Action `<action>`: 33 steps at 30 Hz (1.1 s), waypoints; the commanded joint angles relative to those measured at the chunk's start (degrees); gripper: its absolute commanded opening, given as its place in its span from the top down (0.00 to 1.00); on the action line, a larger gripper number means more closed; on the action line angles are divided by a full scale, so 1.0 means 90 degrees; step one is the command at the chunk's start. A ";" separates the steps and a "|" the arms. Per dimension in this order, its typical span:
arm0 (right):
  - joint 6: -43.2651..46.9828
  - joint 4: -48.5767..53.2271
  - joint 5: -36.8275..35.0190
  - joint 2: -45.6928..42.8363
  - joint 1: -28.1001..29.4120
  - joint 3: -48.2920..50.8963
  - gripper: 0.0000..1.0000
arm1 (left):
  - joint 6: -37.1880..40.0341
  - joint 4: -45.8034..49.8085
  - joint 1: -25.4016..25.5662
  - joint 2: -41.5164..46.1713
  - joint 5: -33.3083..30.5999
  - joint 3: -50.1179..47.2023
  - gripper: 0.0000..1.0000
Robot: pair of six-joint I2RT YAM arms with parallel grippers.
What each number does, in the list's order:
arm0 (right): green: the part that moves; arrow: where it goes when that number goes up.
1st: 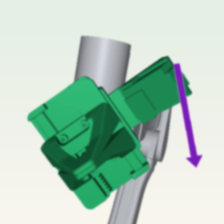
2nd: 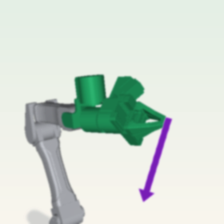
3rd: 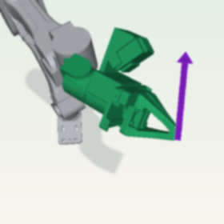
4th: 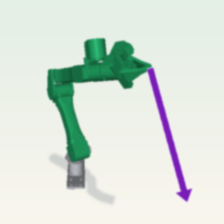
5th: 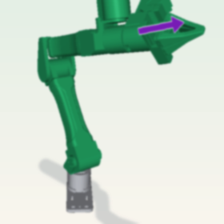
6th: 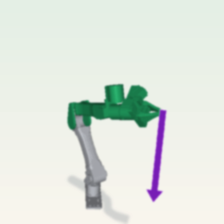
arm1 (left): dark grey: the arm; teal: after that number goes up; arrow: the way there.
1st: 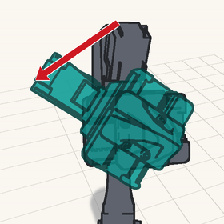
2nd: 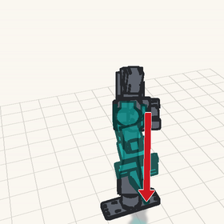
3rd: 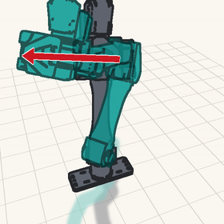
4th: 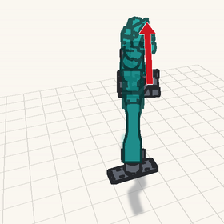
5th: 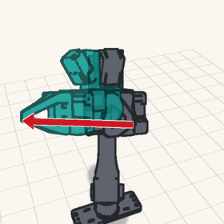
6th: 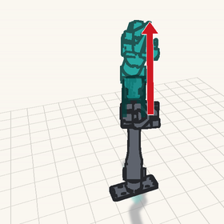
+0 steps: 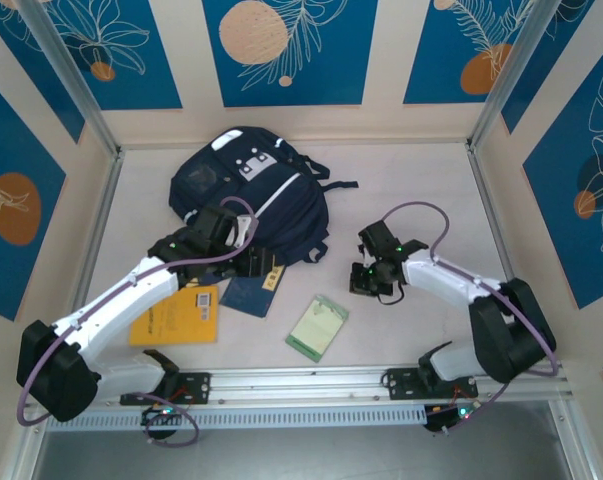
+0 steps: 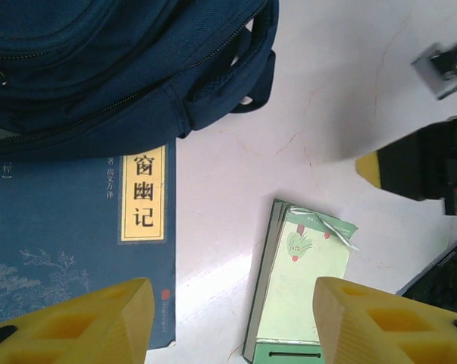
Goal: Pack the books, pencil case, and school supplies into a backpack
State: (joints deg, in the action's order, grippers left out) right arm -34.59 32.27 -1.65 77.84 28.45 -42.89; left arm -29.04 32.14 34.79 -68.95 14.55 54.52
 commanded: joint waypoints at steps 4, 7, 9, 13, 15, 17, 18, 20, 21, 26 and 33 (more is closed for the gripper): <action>0.0786 0.0839 0.0526 0.0136 0.0761 -0.0722 0.68 | 0.0062 -0.0063 0.0079 -0.0122 -0.0046 0.0012 0.43; 0.0880 0.1010 0.0682 0.0476 0.0864 -0.0864 0.60 | 0.0078 -0.0061 0.0079 -0.0138 -0.0034 0.0042 0.43; 0.0946 0.1042 0.0758 0.0676 0.0975 -0.0926 0.58 | 0.0108 -0.0044 0.0075 -0.0127 -0.0024 0.0060 0.43; 0.1039 0.1007 0.0914 0.1041 0.1265 -0.1046 0.58 | 0.0152 -0.0001 0.0074 -0.0112 -0.0034 0.0037 0.43; 0.1093 0.1050 0.0839 0.1261 0.1420 -0.1141 0.59 | 0.0167 -0.0016 0.0079 -0.0095 -0.0029 0.0013 0.43; 0.1123 0.1036 0.0819 0.1427 0.1491 -0.1186 0.62 | 0.0160 -0.0034 0.0075 -0.0102 -0.0024 -0.0013 0.43; 0.1137 0.1022 0.0828 0.1505 0.1515 -0.1201 0.65 | 0.0160 -0.0053 0.0076 -0.0100 -0.0022 -0.0026 0.43; 0.1150 0.0988 0.0818 0.1609 0.1546 -0.1213 0.70 | 0.0160 -0.0070 0.0079 -0.0109 -0.0022 -0.0042 0.43; 0.1153 0.0986 0.0759 0.1664 0.1556 -0.1221 0.74 | 0.0160 -0.0083 0.0080 -0.0113 -0.0019 -0.0042 0.43; 0.1017 0.0976 0.0335 0.1650 0.1547 -0.1217 0.95 | 0.0168 -0.0114 0.0080 -0.0122 -0.0034 -0.0074 0.43; 0.0027 0.0478 0.0315 0.1053 0.0869 -0.0723 1.00 | 0.0114 -0.0134 0.0074 -0.0146 -0.0132 -0.0125 0.42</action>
State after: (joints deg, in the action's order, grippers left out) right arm -28.51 38.74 1.72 90.98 39.92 -51.79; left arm -28.40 31.97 34.96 -69.93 14.50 54.33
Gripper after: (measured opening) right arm 0.049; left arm 0.576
